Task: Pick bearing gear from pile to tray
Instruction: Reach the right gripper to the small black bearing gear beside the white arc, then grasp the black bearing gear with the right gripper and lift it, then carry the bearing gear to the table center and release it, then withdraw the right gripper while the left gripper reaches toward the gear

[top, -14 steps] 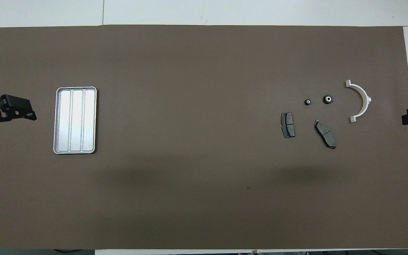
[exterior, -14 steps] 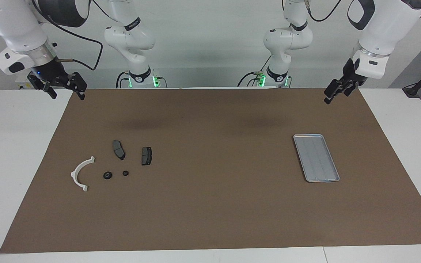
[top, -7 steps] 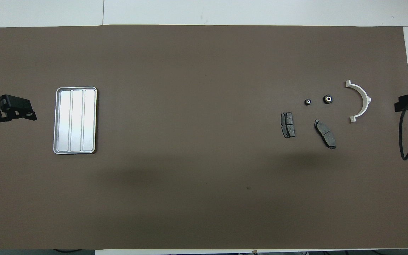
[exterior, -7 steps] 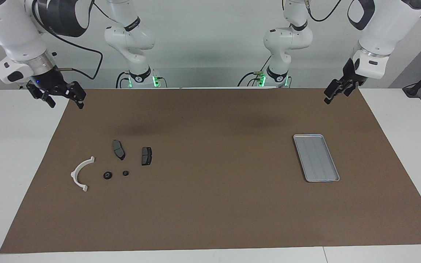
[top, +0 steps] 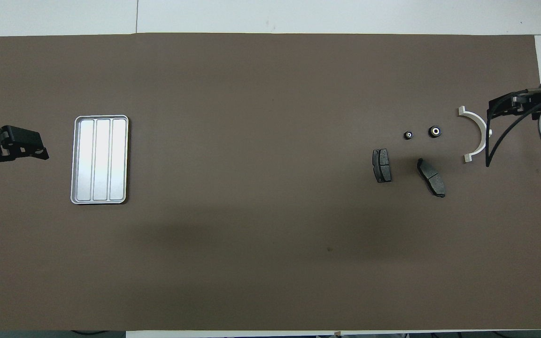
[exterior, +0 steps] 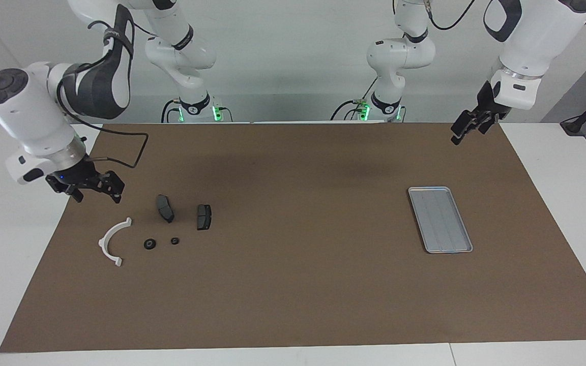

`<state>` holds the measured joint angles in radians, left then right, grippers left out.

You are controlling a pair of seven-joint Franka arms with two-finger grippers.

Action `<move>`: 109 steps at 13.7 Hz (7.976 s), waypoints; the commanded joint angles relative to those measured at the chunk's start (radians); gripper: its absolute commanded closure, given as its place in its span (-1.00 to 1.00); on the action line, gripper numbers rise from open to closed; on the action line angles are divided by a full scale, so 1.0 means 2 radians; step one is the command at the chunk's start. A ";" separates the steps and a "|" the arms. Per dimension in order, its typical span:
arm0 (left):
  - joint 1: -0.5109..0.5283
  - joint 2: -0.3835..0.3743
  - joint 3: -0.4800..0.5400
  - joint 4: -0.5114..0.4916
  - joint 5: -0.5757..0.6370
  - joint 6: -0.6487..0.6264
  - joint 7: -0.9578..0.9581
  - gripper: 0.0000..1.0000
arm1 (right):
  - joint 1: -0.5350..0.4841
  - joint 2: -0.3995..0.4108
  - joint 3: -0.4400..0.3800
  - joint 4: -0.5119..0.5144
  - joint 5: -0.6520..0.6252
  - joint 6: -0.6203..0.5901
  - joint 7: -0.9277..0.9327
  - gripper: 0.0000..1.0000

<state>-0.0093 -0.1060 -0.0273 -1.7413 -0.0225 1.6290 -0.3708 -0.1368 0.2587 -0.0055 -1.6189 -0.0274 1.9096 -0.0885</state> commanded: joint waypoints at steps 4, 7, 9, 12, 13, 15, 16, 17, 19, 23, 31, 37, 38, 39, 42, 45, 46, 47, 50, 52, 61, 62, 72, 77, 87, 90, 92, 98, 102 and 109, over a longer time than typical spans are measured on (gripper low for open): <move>-0.002 -0.011 0.001 -0.011 -0.003 -0.005 0.003 -1.00 | 0.002 0.066 0.006 0.013 0.004 0.051 -0.003 -0.97; -0.002 -0.011 0.001 -0.011 -0.003 -0.005 0.003 -1.00 | 0.012 0.088 0.006 0.010 0.004 0.081 -0.002 -0.97; -0.002 -0.011 0.001 -0.011 -0.003 -0.005 0.003 -1.00 | 0.018 0.099 0.006 0.011 0.004 0.095 0.000 -0.97; -0.002 -0.011 0.001 -0.011 -0.003 -0.005 0.003 -1.00 | 0.025 0.120 0.006 0.011 0.004 0.124 0.001 -0.96; -0.002 -0.011 0.001 -0.011 -0.003 -0.005 0.003 -1.00 | 0.025 0.125 0.006 0.010 0.004 0.129 0.001 -0.95; -0.002 -0.011 0.002 -0.011 -0.003 -0.005 0.003 -1.00 | 0.028 0.134 0.006 0.009 0.004 0.128 0.000 -0.94; -0.002 -0.011 0.001 -0.011 -0.003 -0.005 0.003 -1.00 | 0.032 0.134 0.006 0.006 0.004 0.122 0.000 -0.94; -0.002 -0.011 0.001 -0.011 -0.003 -0.005 0.003 -1.00 | 0.033 0.134 0.006 0.004 0.004 0.118 -0.001 -0.94; -0.002 -0.011 0.001 -0.011 -0.003 -0.005 0.003 -1.00 | 0.032 0.130 0.006 -0.008 0.005 0.119 -0.003 -0.94; -0.002 -0.011 0.001 -0.011 -0.003 -0.005 0.003 -1.00 | 0.032 0.125 0.006 -0.027 0.005 0.128 -0.005 -0.93; -0.002 -0.011 0.001 -0.011 -0.003 -0.005 0.003 -1.00 | 0.028 0.112 0.006 -0.057 0.005 0.127 -0.017 -0.93; -0.002 -0.011 0.001 -0.011 -0.003 -0.005 0.003 -1.00 | 0.029 0.109 0.006 -0.070 0.006 0.129 -0.015 -0.37; -0.002 -0.011 0.002 -0.011 -0.003 -0.005 0.003 -1.00 | 0.029 0.109 0.006 -0.070 0.006 0.129 -0.015 -0.21; -0.002 -0.011 0.001 -0.011 -0.003 -0.005 0.003 -1.00 | 0.029 0.110 0.006 -0.070 0.005 0.129 -0.015 0.03; -0.002 -0.011 0.001 -0.011 -0.003 -0.005 0.003 -1.00 | 0.029 0.110 0.006 -0.069 0.005 0.130 -0.016 0.83; -0.002 -0.012 0.001 -0.011 -0.003 -0.005 0.003 -1.00 | 0.032 0.112 0.006 -0.059 0.005 0.130 -0.013 1.00; -0.002 -0.011 0.001 -0.011 -0.003 -0.005 0.003 -1.00 | 0.033 0.112 0.006 -0.047 0.005 0.126 -0.012 1.00; -0.002 -0.011 0.001 -0.011 -0.003 -0.005 0.003 -1.00 | 0.035 0.111 0.006 -0.033 0.005 0.118 -0.010 1.00; -0.002 -0.011 0.002 -0.011 -0.003 -0.005 0.003 -1.00 | 0.060 0.102 0.006 0.021 0.005 0.069 0.020 1.00; -0.002 -0.011 0.001 -0.011 -0.003 -0.005 0.003 -1.00 | 0.090 0.094 0.010 0.057 0.005 0.030 0.066 1.00; -0.002 -0.011 0.001 -0.011 -0.003 -0.005 0.003 -1.00 | 0.285 0.050 0.014 0.040 0.001 0.005 0.352 1.00; -0.002 -0.011 0.001 -0.011 -0.003 -0.005 0.003 -1.00 | 0.300 0.043 0.016 0.022 0.001 0.015 0.374 1.00; -0.002 -0.011 0.001 -0.011 -0.003 -0.005 0.003 -1.00 | 0.358 0.038 0.017 -0.085 0.005 0.136 0.432 1.00; -0.002 -0.011 0.001 -0.011 -0.003 -0.005 0.003 -1.00 | 0.362 0.043 0.017 -0.136 0.005 0.197 0.424 1.00; -0.002 -0.011 0.001 -0.011 -0.003 -0.005 0.003 -1.00 | 0.362 0.061 0.027 -0.169 0.006 0.243 0.426 1.00; -0.002 -0.012 0.001 -0.011 -0.003 -0.005 0.003 -1.00 | 0.362 0.061 0.027 -0.169 0.006 0.242 0.427 -0.09; -0.002 -0.011 0.001 -0.011 -0.003 -0.005 0.003 -1.00 | 0.362 0.060 0.027 -0.163 0.006 0.233 0.427 -0.62; -0.002 -0.011 0.001 -0.010 -0.003 -0.002 0.002 -1.00 | 0.298 0.024 0.027 -0.087 0.005 0.129 0.386 -0.70; 0.002 -0.012 0.002 -0.012 -0.003 0.002 0.018 -1.00 | 0.194 0.016 0.027 -0.033 0.007 0.097 0.238 -0.70; -0.044 -0.014 -0.007 -0.015 -0.003 0.004 0.004 -1.00 | 0.085 0.026 0.026 -0.044 0.023 0.108 0.047 -0.68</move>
<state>-0.0538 -0.1061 -0.0477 -1.7417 -0.0237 1.6286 -0.3420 0.0608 0.3004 0.0306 -1.6976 -0.0036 2.1166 0.0512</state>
